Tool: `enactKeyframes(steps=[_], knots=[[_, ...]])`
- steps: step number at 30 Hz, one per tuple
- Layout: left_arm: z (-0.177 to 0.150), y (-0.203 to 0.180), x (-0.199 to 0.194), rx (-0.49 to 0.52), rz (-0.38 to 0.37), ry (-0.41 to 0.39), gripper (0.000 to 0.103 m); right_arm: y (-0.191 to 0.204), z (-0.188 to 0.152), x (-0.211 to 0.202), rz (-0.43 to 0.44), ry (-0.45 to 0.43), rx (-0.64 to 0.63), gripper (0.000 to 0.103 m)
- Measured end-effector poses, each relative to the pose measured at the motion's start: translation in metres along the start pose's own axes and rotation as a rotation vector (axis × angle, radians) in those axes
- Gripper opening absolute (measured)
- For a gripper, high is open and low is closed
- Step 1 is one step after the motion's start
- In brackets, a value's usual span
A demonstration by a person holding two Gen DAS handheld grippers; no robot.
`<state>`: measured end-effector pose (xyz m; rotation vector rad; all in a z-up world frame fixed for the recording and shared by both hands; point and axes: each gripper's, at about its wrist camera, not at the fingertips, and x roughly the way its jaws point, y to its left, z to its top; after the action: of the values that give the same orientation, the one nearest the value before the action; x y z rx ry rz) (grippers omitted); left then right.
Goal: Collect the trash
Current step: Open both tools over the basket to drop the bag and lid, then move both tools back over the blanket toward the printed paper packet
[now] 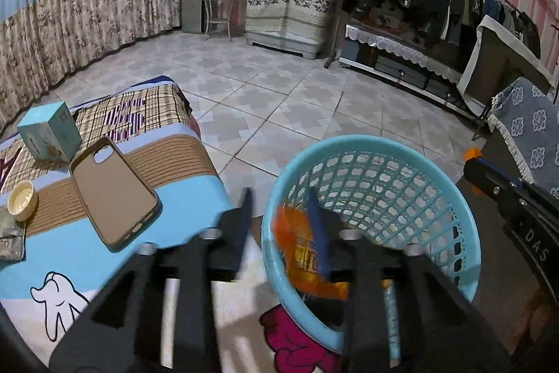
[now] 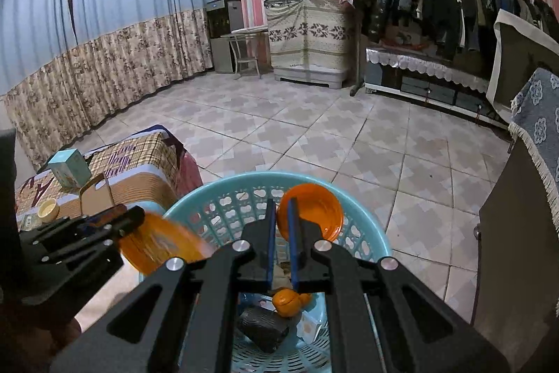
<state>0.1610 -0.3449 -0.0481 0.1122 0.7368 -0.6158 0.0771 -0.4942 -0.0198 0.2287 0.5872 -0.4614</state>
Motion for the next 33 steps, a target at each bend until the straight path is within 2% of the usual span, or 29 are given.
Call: enactKeyframes(steps=[3, 5, 8, 13, 21, 23, 24, 29, 30, 33], knots=[[0.002, 0.006, -0.006, -0.017, 0.018, -0.012, 0.051, 0.002, -0.001, 0.001, -0.001, 0.004, -0.007, 0.007], [0.003, 0.014, -0.014, -0.031, 0.05, -0.034, 0.072, 0.006, -0.001, 0.001, -0.002, 0.003, -0.018, 0.007], [0.005, 0.028, -0.026, -0.052, 0.1, -0.054, 0.086, 0.011, -0.001, 0.003, -0.001, 0.006, -0.038, 0.007], [0.008, 0.057, -0.046, -0.101, 0.163, -0.087, 0.096, 0.026, -0.001, 0.007, 0.005, 0.015, -0.075, 0.007], [0.012, 0.1, -0.076, -0.121, 0.271, -0.126, 0.097, 0.038, -0.004, 0.015, -0.01, 0.034, -0.108, 0.01], [0.01, 0.109, -0.083, -0.127, 0.29, -0.13, 0.097, 0.037, -0.005, 0.018, -0.022, 0.043, -0.115, 0.028], [0.009, 0.115, -0.087, -0.133, 0.299, -0.132, 0.097, 0.037, -0.007, 0.019, -0.022, 0.046, -0.11, 0.045], [0.007, 0.139, -0.101, -0.167, 0.333, -0.138, 0.097, 0.039, -0.01, 0.024, -0.049, 0.07, -0.122, 0.054], [0.006, 0.142, -0.105, -0.171, 0.342, -0.143, 0.097, 0.041, -0.011, 0.025, -0.058, 0.071, -0.128, 0.063], [0.007, 0.154, -0.112, -0.175, 0.365, -0.155, 0.097, 0.042, -0.01, 0.022, -0.077, 0.058, -0.129, 0.079]])
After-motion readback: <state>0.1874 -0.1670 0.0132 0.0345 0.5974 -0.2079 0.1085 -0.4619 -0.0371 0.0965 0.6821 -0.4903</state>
